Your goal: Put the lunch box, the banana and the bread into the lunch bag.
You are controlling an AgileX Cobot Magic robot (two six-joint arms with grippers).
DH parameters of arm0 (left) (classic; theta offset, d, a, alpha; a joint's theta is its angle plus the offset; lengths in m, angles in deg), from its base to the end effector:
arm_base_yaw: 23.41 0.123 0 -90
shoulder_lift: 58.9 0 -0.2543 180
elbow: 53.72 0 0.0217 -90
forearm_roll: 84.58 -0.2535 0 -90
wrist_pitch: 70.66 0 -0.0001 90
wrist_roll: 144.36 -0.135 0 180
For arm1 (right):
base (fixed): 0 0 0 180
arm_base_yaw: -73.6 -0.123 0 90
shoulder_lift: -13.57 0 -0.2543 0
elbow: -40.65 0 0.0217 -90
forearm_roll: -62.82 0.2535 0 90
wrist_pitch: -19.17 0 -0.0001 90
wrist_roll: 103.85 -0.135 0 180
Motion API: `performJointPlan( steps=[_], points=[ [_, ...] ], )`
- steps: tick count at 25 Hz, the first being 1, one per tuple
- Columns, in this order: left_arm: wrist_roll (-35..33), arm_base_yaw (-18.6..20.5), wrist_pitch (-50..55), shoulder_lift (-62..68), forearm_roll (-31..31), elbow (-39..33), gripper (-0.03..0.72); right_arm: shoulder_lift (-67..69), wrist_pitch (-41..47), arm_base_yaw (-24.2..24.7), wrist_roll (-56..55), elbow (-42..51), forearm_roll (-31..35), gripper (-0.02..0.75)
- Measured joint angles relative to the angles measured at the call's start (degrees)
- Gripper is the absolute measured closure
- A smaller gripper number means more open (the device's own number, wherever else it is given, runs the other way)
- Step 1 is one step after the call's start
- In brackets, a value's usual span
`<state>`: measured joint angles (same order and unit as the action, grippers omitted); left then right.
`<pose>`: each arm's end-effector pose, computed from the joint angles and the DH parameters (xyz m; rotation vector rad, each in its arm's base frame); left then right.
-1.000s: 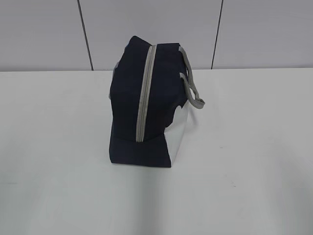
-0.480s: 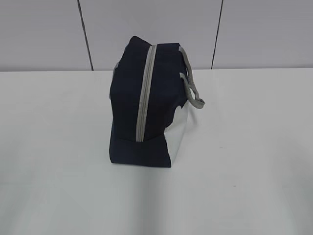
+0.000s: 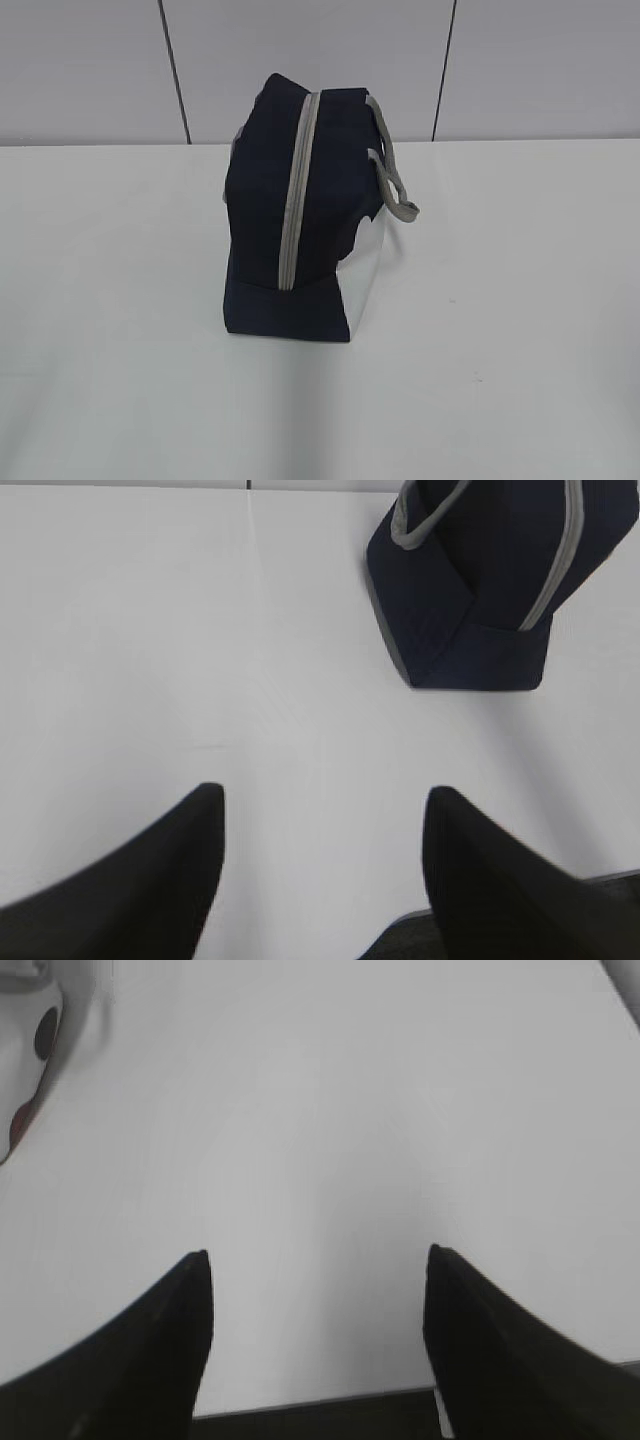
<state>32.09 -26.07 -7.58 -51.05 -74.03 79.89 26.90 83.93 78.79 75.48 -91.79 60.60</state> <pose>0.0587 -0.0248 0.2631 0.1275 2.0364 -0.2102 0.0723 -0.0113 0.2452 0.1137 2.1908 -0.0921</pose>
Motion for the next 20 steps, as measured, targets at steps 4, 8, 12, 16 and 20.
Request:
performJointPlan(
  steps=[4,8,12,16,20],
  points=[
    [0.0,0.0,0.0,0.0,0.0,0.0,0.254,-4.9,0.2,2.3,-0.1,0.0,0.0,0.248],
    [0.0,0.1,0.1,0.0,0.0,0.0,0.254,-5.6,0.5,2.5,-0.1,0.0,-0.1,0.248],
    [0.0,0.2,0.0,0.0,0.0,0.0,0.259,-5.6,0.5,2.5,-0.1,0.0,-0.2,0.248],
    [0.0,0.2,0.0,0.0,0.0,0.0,0.265,-5.7,0.5,2.5,-0.1,0.0,-0.2,0.248],
    [0.0,0.2,0.0,0.0,0.0,0.0,0.267,-5.7,0.5,2.5,-0.1,0.0,-0.2,0.248]
  ],
)
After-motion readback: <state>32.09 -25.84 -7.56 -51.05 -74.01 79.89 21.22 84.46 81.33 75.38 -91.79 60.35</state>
